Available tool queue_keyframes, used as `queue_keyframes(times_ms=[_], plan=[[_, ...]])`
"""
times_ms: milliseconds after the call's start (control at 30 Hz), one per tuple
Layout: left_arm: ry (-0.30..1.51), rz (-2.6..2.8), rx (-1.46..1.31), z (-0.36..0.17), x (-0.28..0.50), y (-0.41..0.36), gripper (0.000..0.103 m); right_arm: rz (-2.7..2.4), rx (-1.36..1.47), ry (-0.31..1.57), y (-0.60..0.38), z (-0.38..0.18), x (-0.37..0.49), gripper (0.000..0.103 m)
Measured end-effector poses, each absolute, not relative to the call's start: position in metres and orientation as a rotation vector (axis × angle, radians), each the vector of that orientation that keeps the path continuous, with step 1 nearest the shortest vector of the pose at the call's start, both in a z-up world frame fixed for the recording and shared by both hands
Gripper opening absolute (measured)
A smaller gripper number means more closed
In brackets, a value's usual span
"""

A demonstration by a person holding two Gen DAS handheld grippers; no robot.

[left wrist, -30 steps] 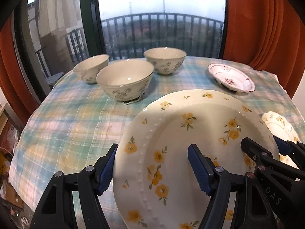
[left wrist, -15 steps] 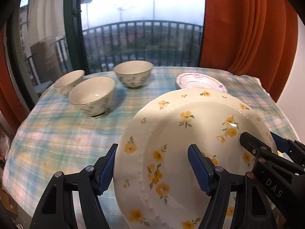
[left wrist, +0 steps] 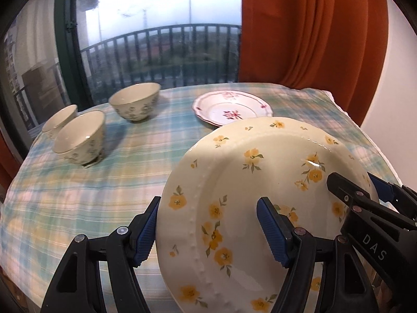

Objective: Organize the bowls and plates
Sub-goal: 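Lift the deep plate with both grippers and carry it over the scalloped plate, then lower the deep plate onto the scalloped plate and open both grippers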

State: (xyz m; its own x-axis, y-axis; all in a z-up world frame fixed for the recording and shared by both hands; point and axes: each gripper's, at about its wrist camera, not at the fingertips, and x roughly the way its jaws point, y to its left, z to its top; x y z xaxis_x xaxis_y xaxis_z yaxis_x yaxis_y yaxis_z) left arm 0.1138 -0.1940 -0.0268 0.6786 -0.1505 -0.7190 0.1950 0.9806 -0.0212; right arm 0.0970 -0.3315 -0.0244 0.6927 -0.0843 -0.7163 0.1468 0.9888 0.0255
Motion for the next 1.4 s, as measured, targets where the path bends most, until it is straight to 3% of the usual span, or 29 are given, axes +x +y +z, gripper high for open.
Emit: queue_keyframes(times_ms=[700, 1400], plan=[[0.900, -0.292, 0.112, -0.061, 0.117, -0.279, 0.074, -0.228, 0.109, 0.838, -0.417, -0.049, 0.091, 0.056], [0.914, -0.264, 0.178, -0.078, 0.128, -0.297, 0.076, -0.234, 0.154, 0.863, -0.434, -0.076, 0.097, 0.055]])
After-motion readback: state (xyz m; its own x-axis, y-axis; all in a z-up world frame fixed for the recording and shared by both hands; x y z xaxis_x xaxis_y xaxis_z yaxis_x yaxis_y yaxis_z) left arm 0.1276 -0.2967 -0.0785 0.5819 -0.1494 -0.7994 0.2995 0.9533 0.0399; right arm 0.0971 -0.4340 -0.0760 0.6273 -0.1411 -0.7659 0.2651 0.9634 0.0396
